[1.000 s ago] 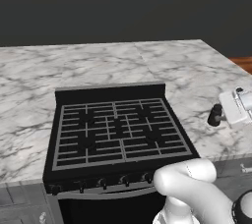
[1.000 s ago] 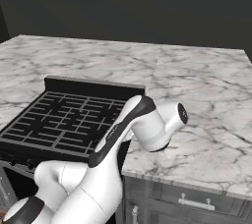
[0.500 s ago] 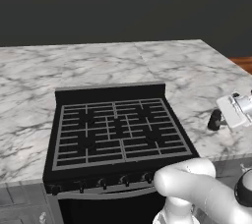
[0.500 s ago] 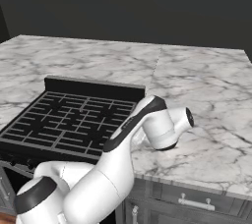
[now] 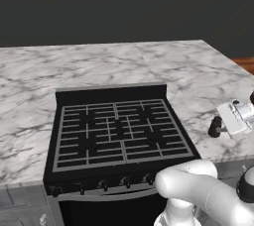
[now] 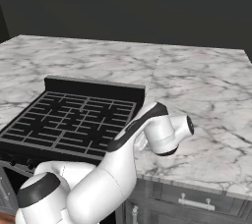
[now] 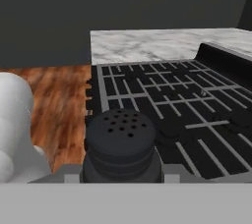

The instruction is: Take 2 condiments from the cabinet and move them on the counter near the stove.Make sure the condiments are lined up with each other, next to each other.

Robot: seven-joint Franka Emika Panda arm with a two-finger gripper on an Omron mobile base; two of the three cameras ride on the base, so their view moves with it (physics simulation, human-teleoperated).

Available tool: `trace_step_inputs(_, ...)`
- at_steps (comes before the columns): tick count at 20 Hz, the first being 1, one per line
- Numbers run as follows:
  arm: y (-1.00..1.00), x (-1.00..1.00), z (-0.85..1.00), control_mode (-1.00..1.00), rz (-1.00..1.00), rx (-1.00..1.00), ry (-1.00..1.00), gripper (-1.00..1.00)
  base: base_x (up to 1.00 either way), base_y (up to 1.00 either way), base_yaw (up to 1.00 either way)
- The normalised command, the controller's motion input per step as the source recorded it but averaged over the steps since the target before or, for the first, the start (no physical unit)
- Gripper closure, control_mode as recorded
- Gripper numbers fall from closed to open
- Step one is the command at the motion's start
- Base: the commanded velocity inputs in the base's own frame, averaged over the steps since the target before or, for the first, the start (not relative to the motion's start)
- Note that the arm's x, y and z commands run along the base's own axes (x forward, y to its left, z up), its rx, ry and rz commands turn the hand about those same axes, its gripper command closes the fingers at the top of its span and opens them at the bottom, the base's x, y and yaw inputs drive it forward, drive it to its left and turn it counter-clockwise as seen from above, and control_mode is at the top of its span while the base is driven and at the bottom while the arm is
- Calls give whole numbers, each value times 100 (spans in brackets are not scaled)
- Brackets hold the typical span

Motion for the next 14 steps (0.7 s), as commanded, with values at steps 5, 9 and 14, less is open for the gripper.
trace_step_inputs(5, 0, 0, -32, -100, -3, 0, 0, 100, 0, 0, 0)
trace_step_inputs(9, 0, 1, -28, -100, -2, 0, 0, 100, 0, 0, 0)
trace_step_inputs(14, 0, 12, -24, -100, -1, 0, 2, 100, 0, 0, 0)
